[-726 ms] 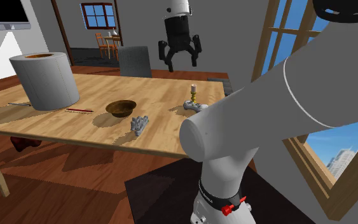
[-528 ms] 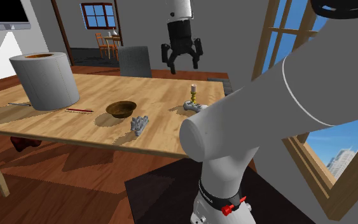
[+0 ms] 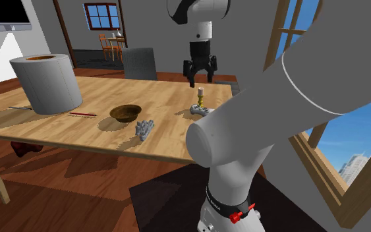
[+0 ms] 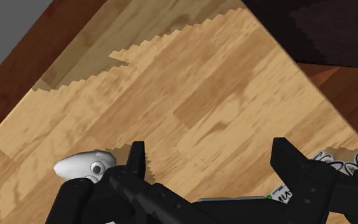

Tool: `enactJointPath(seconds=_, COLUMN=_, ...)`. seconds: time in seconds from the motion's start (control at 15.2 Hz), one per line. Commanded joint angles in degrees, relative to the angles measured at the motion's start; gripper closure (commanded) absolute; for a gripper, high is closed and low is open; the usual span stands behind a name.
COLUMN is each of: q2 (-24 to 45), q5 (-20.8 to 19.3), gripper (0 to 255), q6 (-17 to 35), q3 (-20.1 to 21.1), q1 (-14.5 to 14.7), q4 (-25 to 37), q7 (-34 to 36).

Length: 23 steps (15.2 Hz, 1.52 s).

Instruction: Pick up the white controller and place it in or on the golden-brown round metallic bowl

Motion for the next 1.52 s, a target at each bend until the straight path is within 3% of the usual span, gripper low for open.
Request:
enactJointPath(seconds=0.0, q2=3.2, q5=-0.54, gripper=0, q6=4.35, q3=-3.05, q1=0.23, q4=-0.04, q7=-4.38)
enactJointPath(seconds=0.33, q2=12.35, q5=0.6, gripper=0, q6=13.93, q3=-10.12, q1=1.75, q4=1.43, q7=-15.29)
enactJointPath(seconds=0.59, q2=21.45, q5=4.84, gripper=0, q6=20.65, q3=-15.39, q1=3.82, q4=4.47, q7=-25.48)
enactJointPath(seconds=0.99, q2=37.6, q5=18.33, gripper=0, q6=27.06, q3=-20.26, q1=5.87, q4=12.16, q7=-44.27)
enactJointPath(seconds=1.32, q2=51.42, q5=31.26, gripper=0, q6=27.69, q3=-18.26, q1=2.6, q4=21.49, q7=-59.41)
enactJointPath(seconds=1.45, q2=52.63, q5=32.23, gripper=0, q6=28.25, q3=-17.5, q1=1.93, q4=21.9, q7=-60.36)
